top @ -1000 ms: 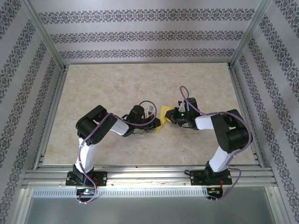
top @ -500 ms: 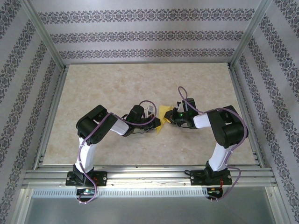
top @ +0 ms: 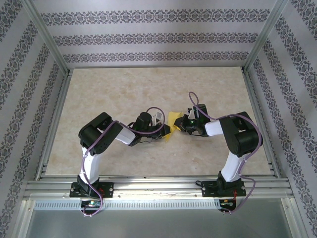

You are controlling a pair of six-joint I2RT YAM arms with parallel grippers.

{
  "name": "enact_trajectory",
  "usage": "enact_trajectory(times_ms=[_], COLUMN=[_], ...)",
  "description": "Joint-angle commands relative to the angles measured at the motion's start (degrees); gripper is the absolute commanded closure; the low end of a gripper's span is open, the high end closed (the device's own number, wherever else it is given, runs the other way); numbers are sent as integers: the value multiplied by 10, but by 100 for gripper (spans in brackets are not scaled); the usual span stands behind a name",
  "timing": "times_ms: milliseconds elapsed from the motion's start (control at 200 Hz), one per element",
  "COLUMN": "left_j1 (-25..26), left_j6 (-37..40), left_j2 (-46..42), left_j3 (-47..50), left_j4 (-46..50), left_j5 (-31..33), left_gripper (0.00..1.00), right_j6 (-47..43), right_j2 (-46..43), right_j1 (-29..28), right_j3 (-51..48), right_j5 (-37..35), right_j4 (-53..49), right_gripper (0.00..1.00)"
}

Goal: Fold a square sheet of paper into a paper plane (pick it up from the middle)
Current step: Fold the wing for the fifth time at the center of the table.

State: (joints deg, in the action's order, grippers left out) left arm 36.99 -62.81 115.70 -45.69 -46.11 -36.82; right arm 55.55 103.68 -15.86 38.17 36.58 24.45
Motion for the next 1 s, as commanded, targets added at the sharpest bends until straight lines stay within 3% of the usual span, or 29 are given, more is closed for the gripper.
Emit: enact_trajectory(times_ms=[0,130,480,814,994], left_j1=[-8,-7,-4,-3,1], left_j6=[28,30,117,149,197], left_j2=[-14,-18,-46,-42,-42], left_j3=[23,19,-20,-49,-79], left_j4=[78,87,259,279,361], left_j5=[8,-7,24,2,25], left_gripper=[76,77,77,74,73], right_j6=[1,0,1,0,1], right_j2=[20,16,18,17,18], right_j1=[-1,-1,-2,-2,-2], right_j3=[8,10,15,15,16], right_j5=[-10,-9,-6,-4,-3], right_j4=[-19,-21,-26,-29,-30], right_gripper=[89,89,90,90,90])
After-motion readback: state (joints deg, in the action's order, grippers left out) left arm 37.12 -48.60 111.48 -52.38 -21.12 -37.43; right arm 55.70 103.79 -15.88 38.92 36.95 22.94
